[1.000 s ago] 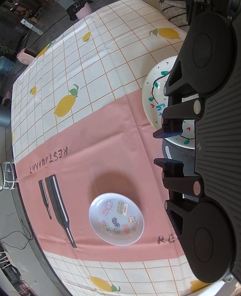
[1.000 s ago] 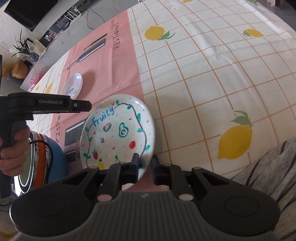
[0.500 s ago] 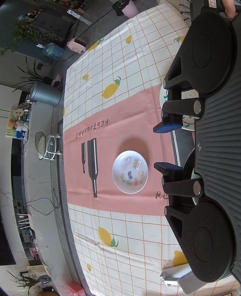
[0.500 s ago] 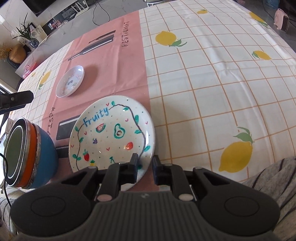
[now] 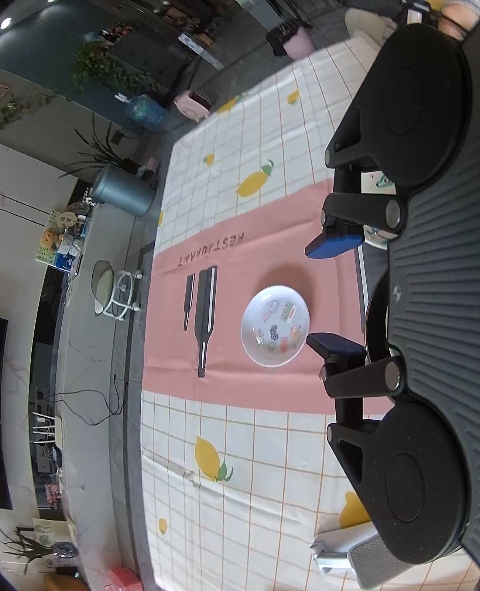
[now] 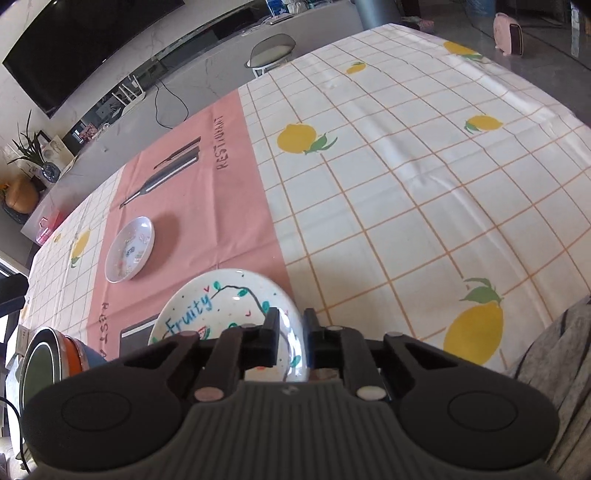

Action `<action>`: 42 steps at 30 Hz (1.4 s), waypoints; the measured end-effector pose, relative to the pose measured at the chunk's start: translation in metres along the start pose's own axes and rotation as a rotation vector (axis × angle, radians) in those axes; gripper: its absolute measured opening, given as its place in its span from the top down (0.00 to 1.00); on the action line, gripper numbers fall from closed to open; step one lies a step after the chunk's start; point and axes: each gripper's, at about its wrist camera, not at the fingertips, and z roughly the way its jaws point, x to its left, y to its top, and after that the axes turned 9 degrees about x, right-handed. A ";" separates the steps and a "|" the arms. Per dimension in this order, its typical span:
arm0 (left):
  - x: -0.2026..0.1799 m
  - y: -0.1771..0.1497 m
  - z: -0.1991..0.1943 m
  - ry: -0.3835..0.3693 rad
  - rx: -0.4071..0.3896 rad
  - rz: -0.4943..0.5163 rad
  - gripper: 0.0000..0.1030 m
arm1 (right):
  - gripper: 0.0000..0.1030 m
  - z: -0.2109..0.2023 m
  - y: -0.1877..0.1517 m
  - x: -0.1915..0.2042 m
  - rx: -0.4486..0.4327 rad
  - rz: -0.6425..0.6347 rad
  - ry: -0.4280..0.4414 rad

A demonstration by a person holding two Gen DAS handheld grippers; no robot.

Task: Organize plates and bowls
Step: 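Lower the Fruity plate flat onto the table and open the right tool, then move the right tool to the white sticker bowl and close on its rim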

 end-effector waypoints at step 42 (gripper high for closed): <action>0.076 0.024 0.030 0.079 0.031 -0.160 0.43 | 0.65 0.017 0.045 0.054 -0.048 -0.053 0.011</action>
